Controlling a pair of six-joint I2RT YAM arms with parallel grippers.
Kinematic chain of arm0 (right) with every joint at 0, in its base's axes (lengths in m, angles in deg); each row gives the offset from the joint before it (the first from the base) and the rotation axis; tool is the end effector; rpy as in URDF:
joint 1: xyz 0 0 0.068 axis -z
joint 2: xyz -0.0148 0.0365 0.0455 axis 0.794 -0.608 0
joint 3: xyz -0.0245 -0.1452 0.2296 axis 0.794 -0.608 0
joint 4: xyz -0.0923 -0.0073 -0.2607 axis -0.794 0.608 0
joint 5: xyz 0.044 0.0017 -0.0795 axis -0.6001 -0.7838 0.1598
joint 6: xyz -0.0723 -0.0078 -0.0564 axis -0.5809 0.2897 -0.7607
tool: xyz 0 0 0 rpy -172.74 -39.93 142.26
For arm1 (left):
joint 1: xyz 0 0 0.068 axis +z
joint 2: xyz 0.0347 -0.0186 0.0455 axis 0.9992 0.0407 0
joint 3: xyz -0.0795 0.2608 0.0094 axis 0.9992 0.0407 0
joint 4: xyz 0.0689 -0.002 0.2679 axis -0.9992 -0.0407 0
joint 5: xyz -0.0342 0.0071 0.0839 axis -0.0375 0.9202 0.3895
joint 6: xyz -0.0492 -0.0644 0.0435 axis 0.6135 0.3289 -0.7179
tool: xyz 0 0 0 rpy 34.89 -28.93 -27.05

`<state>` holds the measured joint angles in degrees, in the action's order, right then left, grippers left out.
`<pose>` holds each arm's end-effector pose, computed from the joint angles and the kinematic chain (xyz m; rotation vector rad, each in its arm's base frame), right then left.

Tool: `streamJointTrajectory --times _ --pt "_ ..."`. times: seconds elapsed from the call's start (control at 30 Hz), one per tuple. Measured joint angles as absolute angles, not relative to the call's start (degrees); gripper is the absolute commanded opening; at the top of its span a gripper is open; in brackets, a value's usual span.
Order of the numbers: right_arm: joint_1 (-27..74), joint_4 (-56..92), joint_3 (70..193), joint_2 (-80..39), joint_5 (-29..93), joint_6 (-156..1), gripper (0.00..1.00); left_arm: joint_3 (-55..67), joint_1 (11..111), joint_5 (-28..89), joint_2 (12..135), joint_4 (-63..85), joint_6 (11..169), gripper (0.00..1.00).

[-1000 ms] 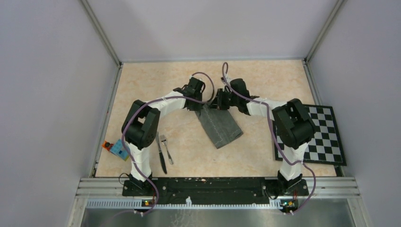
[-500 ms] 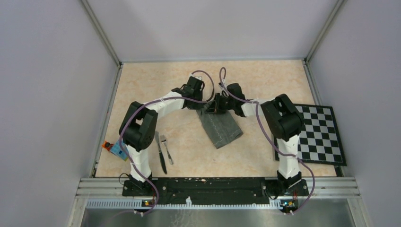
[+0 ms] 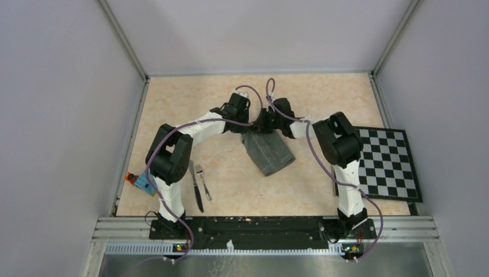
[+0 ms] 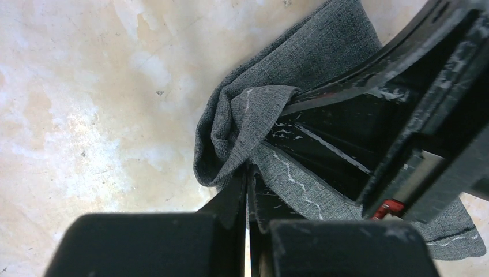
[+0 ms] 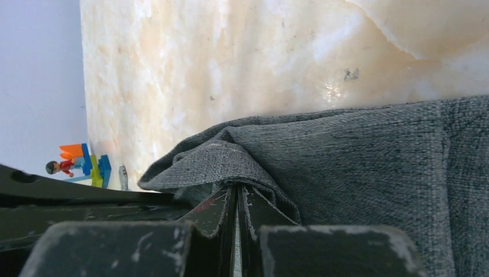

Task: Fold the napkin into a case and place the utensils inside
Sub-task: Smooth out the 2/3-rectangle-folded napkin at the center of the board.

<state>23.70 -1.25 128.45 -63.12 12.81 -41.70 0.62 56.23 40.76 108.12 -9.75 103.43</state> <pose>0.4212 0.2747 0.0887 -0.0217 2.3305 1.1856 0.3946 -0.2380 0.1484 0.1174 2.5045 -0.3796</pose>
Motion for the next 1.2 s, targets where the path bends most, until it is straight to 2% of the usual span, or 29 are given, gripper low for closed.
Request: streamJointTrajectory --times 0.1,0.23,0.3,0.43,0.53,0.63,0.73,0.87,0.93,1.2 --pt "23.7 -1.1 128.9 -64.2 12.6 -41.7 0.0 0.6 56.2 40.8 108.2 -9.5 103.4 0.0" --pt "23.7 0.0 128.9 -63.7 12.5 -43.2 0.08 -1.2 56.2 41.0 110.6 -9.9 103.5 0.05" --pt "23.7 2.6 128.9 -62.3 12.6 -44.8 0.15 -2.6 56.3 41.0 112.8 -10.2 103.6 0.16" --pt "23.7 6.4 125.1 -56.4 12.2 -47.5 0.21 -2.9 56.5 40.8 113.6 -10.1 104.4 0.36" --pt "23.7 6.7 119.8 -50.6 10.5 -48.5 0.23 -2.9 56.6 40.4 113.4 -10.1 104.7 0.44" --pt "23.7 5.5 114.7 -46.4 8.3 -48.8 0.23 -2.3 56.9 38.5 111.6 -10.1 105.0 0.47" --pt "23.5 5.0 110.6 -44.3 6.6 -48.8 0.21 -0.6 58.0 35.7 108.3 -9.7 105.6 0.44" --pt "22.9 4.5 107.2 -43.4 5.2 -49.0 0.13 0.8 60.6 31.5 104.9 -8.0 106.9 0.28" --pt "22.3 4.5 106.0 -42.9 4.7 -49.3 0.09 1.2 61.8 29.6 104.8 -6.7 107.4 0.24" --pt "20.0 3.0 102.9 -41.7 3.4 -49.4 0.03 2.9 64.1 25.0 108.1 -2.6 108.6 0.18"
